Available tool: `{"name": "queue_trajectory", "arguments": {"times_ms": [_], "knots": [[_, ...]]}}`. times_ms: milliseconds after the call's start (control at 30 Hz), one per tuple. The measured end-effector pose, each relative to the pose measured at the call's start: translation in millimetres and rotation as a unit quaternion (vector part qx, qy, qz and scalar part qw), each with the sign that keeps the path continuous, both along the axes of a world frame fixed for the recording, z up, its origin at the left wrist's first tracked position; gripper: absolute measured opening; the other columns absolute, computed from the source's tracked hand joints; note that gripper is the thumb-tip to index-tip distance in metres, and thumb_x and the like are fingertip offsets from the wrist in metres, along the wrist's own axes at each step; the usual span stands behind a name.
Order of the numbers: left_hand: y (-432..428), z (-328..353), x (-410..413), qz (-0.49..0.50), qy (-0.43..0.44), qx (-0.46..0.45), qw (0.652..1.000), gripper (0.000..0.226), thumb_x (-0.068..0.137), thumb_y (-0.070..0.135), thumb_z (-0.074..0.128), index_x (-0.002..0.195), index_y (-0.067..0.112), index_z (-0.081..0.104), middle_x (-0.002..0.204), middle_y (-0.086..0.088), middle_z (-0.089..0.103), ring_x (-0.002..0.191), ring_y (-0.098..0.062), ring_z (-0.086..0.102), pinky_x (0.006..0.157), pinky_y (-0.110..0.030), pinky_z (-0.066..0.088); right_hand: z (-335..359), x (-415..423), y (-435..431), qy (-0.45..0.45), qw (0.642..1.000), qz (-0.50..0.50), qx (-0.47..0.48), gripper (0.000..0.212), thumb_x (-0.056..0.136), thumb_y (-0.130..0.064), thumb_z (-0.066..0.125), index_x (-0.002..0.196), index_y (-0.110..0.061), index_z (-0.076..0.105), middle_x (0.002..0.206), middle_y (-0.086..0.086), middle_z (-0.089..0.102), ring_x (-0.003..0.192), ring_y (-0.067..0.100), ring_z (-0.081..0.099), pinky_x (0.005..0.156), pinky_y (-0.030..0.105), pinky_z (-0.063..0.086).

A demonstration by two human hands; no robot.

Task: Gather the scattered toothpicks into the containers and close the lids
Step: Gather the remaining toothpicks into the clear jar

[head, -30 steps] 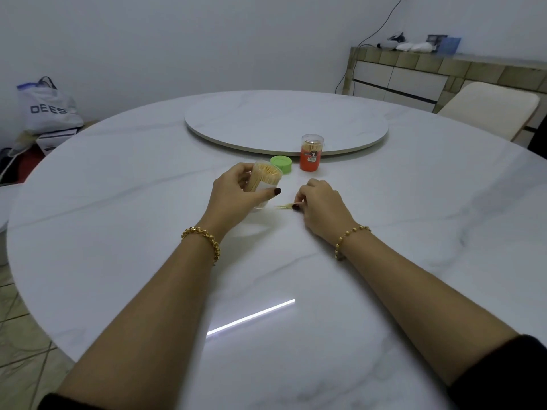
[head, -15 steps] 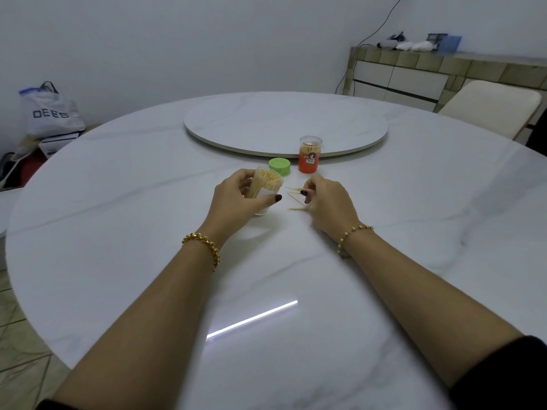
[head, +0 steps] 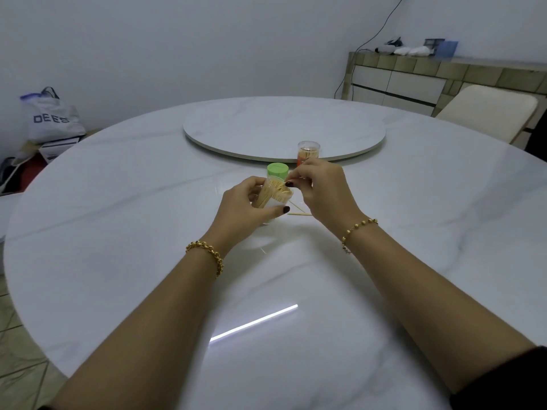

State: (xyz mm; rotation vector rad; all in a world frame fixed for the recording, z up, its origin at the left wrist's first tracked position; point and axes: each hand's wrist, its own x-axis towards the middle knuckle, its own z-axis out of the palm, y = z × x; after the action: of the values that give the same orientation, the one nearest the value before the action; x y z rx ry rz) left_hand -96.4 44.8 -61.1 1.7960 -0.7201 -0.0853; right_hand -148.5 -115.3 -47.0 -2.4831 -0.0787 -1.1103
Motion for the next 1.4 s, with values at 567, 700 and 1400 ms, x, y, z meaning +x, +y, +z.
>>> {"name": "queue_trajectory", "arguments": {"times_ms": [567, 700, 1400], "knots": [[-2, -4, 0, -0.018, 0.007, -0.005, 1.0, 0.048, 0.068, 0.026, 0.085, 0.11, 0.017, 0.063, 0.103, 0.0, 0.068, 0.095, -0.011, 0.065, 0.063, -0.015, 0.054, 1, -10, 24, 0.084, 0.934, 0.122, 0.325, 0.038, 0.099, -0.007, 0.035, 0.132, -0.014, 0.052, 0.128, -0.002, 0.057, 0.117, 0.009, 0.054, 0.101, 0.022, 0.042], [3, -5, 6, 0.005, 0.022, -0.003, 1.0, 0.049, 0.068, 0.026, 0.086, 0.11, 0.02, 0.061, 0.107, 0.0, 0.066, 0.097, -0.01, 0.064, 0.059, -0.008, 0.048, -2, -8, -8, 0.135, 0.951, -0.01, 0.279, 0.029, 0.097, -0.014, 0.042, 0.112, -0.022, 0.066, 0.105, 0.007, 0.068, 0.091, 0.025, 0.059, 0.072, 0.02, 0.043], [6, -8, 12, 0.018, 0.015, 0.005, 1.0, 0.051, 0.067, 0.03, 0.085, 0.112, 0.021, 0.062, 0.108, 0.002, 0.067, 0.099, -0.01, 0.064, 0.065, -0.01, 0.051, -22, -10, -18, 0.335, 0.93, -0.091, -0.119, 0.016, 0.096, -0.022, 0.052, 0.105, -0.017, 0.064, 0.114, 0.004, 0.049, 0.111, 0.022, 0.04, 0.083, 0.03, 0.031]]}}
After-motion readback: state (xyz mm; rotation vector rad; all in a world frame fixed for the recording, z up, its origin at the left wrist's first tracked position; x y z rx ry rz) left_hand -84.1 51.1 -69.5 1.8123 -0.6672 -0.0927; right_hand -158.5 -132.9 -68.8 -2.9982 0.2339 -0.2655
